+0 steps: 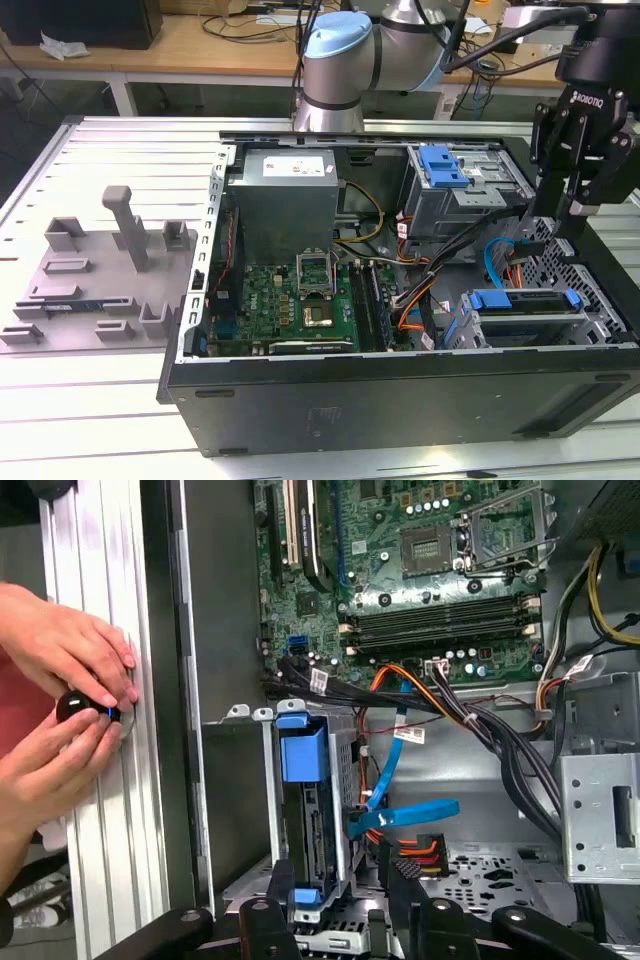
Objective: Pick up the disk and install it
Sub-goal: 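Insert the first disk wire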
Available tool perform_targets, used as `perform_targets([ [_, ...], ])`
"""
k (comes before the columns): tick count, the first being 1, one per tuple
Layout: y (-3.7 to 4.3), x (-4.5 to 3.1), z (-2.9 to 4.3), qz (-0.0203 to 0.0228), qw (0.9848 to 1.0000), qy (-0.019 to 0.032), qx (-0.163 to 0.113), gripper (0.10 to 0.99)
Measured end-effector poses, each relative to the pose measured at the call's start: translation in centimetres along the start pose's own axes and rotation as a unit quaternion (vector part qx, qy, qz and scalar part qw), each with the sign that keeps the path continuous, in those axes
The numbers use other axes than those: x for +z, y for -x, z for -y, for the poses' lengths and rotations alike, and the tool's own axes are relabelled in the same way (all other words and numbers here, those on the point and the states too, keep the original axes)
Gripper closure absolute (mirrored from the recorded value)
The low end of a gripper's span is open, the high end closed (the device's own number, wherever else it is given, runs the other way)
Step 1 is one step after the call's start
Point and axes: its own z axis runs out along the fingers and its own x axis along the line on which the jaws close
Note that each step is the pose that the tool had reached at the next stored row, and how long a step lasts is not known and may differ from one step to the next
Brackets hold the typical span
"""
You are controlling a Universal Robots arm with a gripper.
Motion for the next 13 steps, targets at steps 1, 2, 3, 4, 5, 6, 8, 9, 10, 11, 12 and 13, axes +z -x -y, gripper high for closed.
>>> perform_targets([
  [1, 0.05, 0.14, 0.00, -0.0001, 1.0000, 0.0025, 0.009, 0.584],
  [2, 0.12, 0.27, -0.01, -0.0002, 0.9999, 0.0043, 0.016, 0.584],
  [3, 0.21, 0.31, 0.01, -0.0004, 0.9998, 0.0047, 0.017, 0.584],
  [4, 0.32, 0.35, 0.02, -0.0007, 0.9998, 0.0049, 0.018, 0.584],
  [5, 0.52, 0.37, 0.05, -0.0025, 0.9998, 0.0049, 0.019, 0.584],
  [6, 0.73, 0.37, 0.07, -0.0049, 0.9998, 0.0046, 0.019, 0.584],
  [8, 1.44, 0.28, 0.11, -0.0146, 0.9997, 0.0035, 0.019, 0.584],
  [9, 1.81, 0.22, 0.13, -0.0193, 0.9996, 0.0030, 0.019, 0.584],
  [10, 2.43, 0.15, 0.16, -0.0266, 0.9995, 0.0021, 0.019, 0.584],
  [11, 2.72, 0.17, 0.17, -0.0301, 0.9994, 0.0017, 0.019, 0.584],
  [12, 2.83, 0.31, 0.16, -0.0316, 0.9993, 0.0016, 0.020, 0.584],
  [13, 2.90, 0.53, 0.16, -0.0321, 0.9993, 0.0015, 0.020, 0.584],
])
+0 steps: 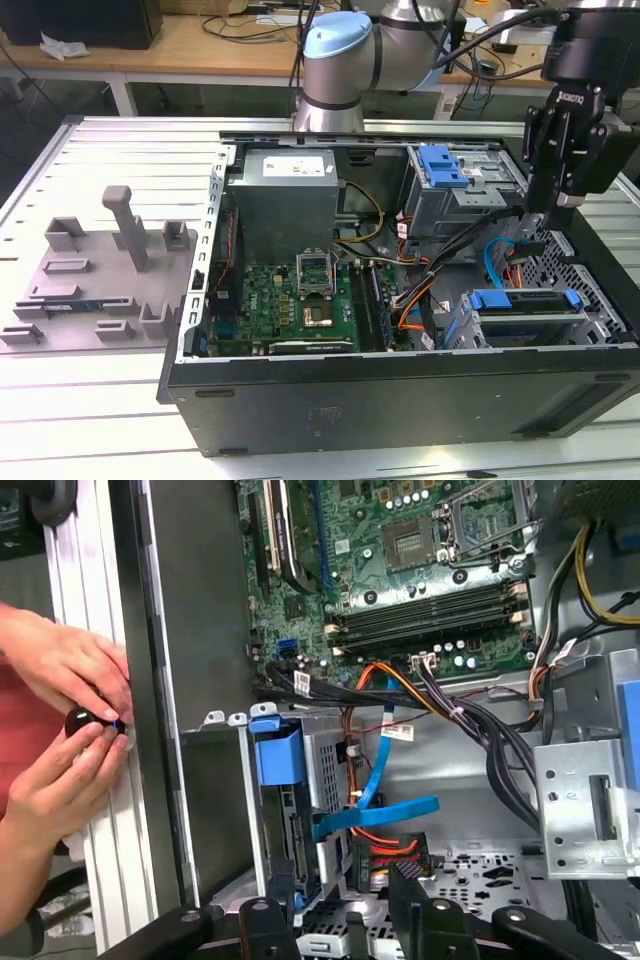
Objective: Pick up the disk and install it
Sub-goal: 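Insert the first disk wire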
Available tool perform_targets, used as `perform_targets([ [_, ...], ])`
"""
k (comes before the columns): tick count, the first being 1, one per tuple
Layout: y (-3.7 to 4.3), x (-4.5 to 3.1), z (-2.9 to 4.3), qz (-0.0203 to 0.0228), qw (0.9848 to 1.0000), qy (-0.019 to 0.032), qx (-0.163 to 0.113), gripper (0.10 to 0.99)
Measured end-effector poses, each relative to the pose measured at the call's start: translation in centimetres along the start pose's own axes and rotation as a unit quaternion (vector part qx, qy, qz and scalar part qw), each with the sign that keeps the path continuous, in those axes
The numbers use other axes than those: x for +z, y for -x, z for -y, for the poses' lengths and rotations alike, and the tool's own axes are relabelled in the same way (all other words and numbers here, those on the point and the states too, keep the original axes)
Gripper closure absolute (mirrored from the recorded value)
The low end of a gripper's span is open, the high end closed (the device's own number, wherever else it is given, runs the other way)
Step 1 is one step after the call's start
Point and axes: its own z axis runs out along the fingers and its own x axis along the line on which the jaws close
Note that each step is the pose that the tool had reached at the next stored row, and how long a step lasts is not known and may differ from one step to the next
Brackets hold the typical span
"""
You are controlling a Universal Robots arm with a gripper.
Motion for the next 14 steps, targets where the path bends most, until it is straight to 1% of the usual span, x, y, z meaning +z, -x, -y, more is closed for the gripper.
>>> perform_targets([
  [1, 0.06, 0.14, -0.01, -0.0008, 1.0000, 0.0001, 0.000, 0.584],
  [2, 0.07, 0.16, -0.01, -0.0033, 1.0000, 0.0007, 0.000, 0.584],
  [5, 0.10, 0.17, -0.01, -0.0035, 1.0000, 0.0007, 0.000, 0.584],
  [6, 0.18, 0.18, -0.01, -0.0045, 1.0000, 0.0004, -0.001, 0.584],
  [7, 0.50, 0.21, -0.05, -0.0085, 1.0000, -0.0011, -0.003, 0.584],
  [8, 1.52, 0.96, 0.00, -0.0154, 0.9998, -0.0042, -0.008, 0.584],
  [10, 1.70, 1.34, 0.21, -0.0156, 0.9998, -0.0041, -0.008, 0.584],
  [11, 1.80, 1.56, 0.31, -0.0158, 0.9998, -0.0040, -0.008, 0.600],
  [12, 1.87, 1.73, 0.36, -0.0161, 0.9998, -0.0040, -0.008, 0.667],
  [14, 2.01, 2.07, 0.38, -0.0170, 0.9998, -0.0041, -0.008, 0.667],
])
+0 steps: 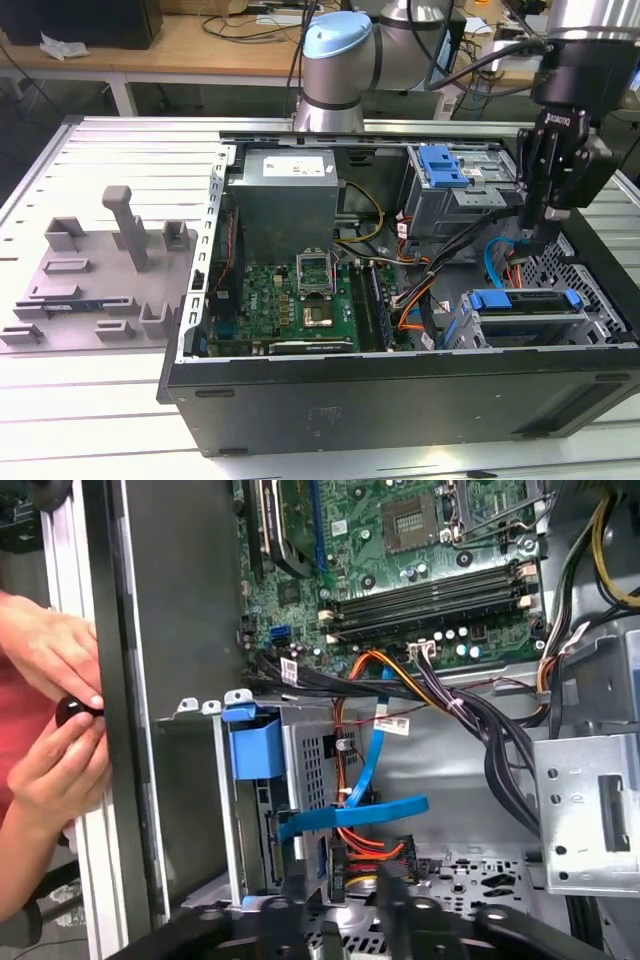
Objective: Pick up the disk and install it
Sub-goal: 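Insert the first disk wire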
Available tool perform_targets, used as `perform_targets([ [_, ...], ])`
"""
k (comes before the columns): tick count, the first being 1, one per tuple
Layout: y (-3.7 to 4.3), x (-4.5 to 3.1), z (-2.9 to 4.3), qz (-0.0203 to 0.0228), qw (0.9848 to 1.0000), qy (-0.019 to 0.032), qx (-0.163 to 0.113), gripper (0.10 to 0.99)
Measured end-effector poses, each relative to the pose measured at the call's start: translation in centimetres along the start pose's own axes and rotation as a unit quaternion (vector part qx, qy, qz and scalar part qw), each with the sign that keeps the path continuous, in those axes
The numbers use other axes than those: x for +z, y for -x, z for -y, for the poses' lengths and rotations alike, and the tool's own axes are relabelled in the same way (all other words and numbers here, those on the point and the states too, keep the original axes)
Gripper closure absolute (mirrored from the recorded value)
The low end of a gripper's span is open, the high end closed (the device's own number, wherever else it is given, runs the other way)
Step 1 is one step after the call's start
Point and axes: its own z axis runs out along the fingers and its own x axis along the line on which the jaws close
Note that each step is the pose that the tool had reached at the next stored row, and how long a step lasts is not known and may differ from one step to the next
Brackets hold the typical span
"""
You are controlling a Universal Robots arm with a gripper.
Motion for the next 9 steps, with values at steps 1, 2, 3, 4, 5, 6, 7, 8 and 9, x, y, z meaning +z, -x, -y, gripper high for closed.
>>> perform_targets([
  [1, 0.09, 0.17, 0.00, -0.0011, 1.0000, -0.0001, 0.000, 0.733],
  [2, 0.15, 0.27, -0.01, -0.0027, 1.0000, -0.0003, 0.000, 0.796],
  [3, 0.23, 0.43, -0.01, -0.0054, 1.0000, -0.0006, 0.000, 0.796],
  [4, 0.27, 0.52, -0.01, -0.0074, 1.0000, -0.0009, 0.000, 0.796],
  [5, 0.31, 0.60, -0.01, -0.0102, 0.9999, -0.0012, 0.000, 0.796],
  [6, 0.33, 0.65, -0.01, -0.0138, 0.9999, -0.0016, 0.000, 0.796],
  [7, 0.34, 0.67, -0.02, -0.0209, 0.9998, -0.0024, 0.001, 0.796],
  [8, 0.36, 0.67, -0.03, -0.0264, 0.9996, -0.0032, 0.001, 0.796],
  [9, 0.45, 0.64, -0.06, -0.0332, 0.9994, -0.0042, 0.001, 0.796],
])
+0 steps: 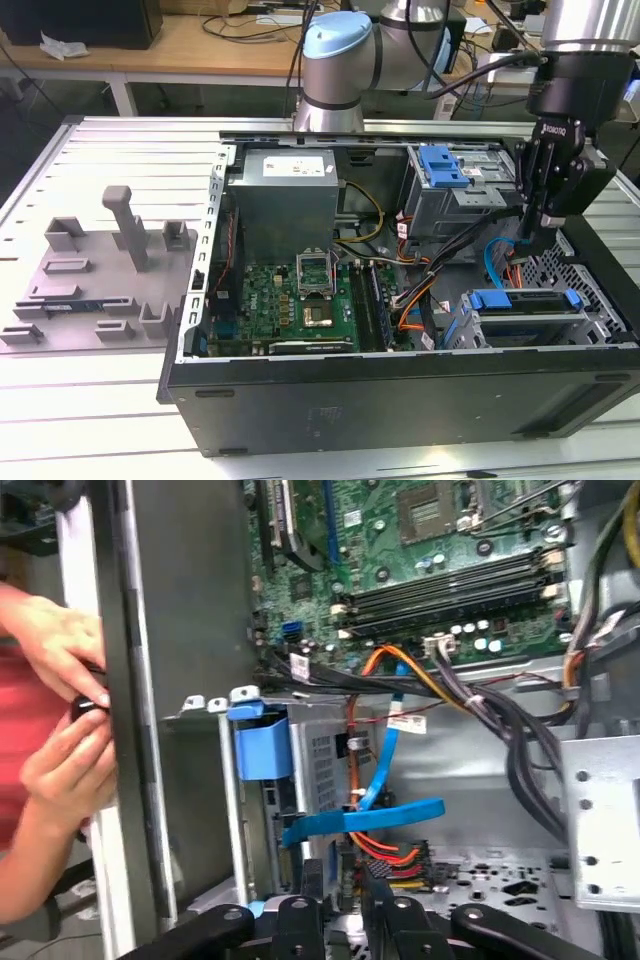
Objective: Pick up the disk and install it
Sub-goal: 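Insert the first disk wire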
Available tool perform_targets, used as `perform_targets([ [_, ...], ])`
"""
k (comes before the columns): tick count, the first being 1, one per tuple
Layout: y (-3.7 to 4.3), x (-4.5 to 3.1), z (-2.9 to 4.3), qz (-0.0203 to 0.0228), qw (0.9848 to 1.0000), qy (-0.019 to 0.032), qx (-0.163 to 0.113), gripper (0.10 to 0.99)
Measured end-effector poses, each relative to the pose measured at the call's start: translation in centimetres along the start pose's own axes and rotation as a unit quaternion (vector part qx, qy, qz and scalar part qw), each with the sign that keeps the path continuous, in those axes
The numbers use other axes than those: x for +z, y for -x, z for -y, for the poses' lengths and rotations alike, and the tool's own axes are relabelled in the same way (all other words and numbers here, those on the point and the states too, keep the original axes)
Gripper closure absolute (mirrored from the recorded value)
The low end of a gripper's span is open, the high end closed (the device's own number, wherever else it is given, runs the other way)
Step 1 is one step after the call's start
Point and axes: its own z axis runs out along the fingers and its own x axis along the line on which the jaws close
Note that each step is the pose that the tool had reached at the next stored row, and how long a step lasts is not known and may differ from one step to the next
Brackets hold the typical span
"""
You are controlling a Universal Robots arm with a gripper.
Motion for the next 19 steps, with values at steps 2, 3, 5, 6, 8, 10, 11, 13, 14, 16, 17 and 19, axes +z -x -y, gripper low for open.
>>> perform_targets([
  [2, 0.39, -0.15, -0.30, -0.0036, 1.0000, -0.0022, 0.001, 0.796],
  [3, 0.41, -0.15, -0.33, -0.0036, 1.0000, -0.0026, 0.001, 0.796],
  [5, 0.41, -0.15, -0.33, -0.0037, 1.0000, -0.0026, 0.001, 0.796],
  [6, 0.42, -0.15, -0.33, -0.0038, 1.0000, -0.0026, 0.001, 0.796],
  [8, 0.47, -0.05, -0.36, -0.0034, 1.0000, -0.0047, 0.002, 0.796],
  [10, 0.53, 0.07, -0.40, -0.0029, 0.9999, -0.0095, 0.004, 0.796],
  [11, 0.53, 0.09, -0.42, -0.0028, 0.9999, -0.0100, 0.005, 0.796],
  [13, 0.53, 0.10, -0.44, -0.0027, 0.9999, -0.0107, 0.005, 0.796],
  [14, 0.54, 0.11, -0.45, -0.0026, 0.9999, -0.0107, 0.005, 0.796],
  [16, 0.55, 0.14, -0.47, -0.0027, 0.9999, -0.0107, 0.005, 0.796],
  [17, 0.56, 0.15, -0.49, -0.0027, 0.9999, -0.0107, 0.005, 0.796],
  [19, 0.57, 0.19, -0.50, -0.0027, 0.9999, -0.0107, 0.005, 0.796],
])
